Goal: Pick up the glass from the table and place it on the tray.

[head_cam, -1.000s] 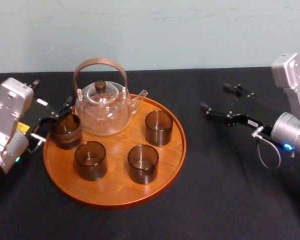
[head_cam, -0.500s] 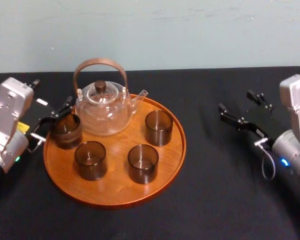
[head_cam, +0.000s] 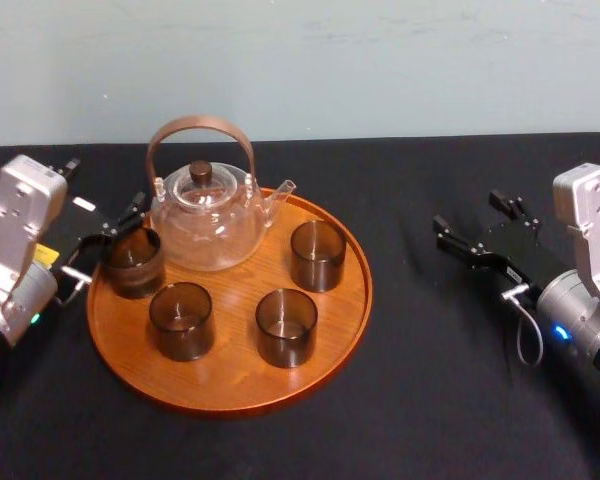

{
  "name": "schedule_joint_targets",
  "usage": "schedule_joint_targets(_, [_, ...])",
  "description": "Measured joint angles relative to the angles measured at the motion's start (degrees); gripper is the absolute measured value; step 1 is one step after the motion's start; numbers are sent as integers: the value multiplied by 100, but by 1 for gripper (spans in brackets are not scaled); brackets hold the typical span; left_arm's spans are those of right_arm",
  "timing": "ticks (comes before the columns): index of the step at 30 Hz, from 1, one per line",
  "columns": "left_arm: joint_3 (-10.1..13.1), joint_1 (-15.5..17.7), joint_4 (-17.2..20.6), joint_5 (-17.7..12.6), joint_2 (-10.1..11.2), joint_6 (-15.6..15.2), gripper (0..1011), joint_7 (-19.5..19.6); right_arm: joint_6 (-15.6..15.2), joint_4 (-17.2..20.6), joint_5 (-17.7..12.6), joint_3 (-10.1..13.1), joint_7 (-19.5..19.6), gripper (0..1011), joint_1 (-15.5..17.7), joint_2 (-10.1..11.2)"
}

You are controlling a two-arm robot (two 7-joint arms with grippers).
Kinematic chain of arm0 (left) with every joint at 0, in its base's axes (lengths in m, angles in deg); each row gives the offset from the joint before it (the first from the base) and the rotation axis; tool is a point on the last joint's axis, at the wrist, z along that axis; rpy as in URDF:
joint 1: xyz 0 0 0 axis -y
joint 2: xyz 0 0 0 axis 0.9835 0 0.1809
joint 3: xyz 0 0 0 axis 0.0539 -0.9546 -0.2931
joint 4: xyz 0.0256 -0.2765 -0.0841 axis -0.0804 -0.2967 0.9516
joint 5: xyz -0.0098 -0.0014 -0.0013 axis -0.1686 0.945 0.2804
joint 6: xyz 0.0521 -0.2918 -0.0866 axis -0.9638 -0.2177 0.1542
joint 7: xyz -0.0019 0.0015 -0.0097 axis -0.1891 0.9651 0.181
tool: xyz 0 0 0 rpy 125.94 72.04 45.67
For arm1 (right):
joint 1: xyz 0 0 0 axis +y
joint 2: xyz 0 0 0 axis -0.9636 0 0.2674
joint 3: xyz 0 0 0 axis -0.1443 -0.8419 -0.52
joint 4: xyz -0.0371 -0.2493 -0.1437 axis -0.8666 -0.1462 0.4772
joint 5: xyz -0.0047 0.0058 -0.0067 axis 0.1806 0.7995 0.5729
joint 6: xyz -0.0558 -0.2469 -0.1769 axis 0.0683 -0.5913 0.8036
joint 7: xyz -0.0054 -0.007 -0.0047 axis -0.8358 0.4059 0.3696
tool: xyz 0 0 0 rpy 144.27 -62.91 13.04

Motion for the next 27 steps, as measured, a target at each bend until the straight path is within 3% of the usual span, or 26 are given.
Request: schedule_joint_targets(27, [0,0,0,0,0,0,1001,0,-11,27,-33,-20,-17,1002,-10,29])
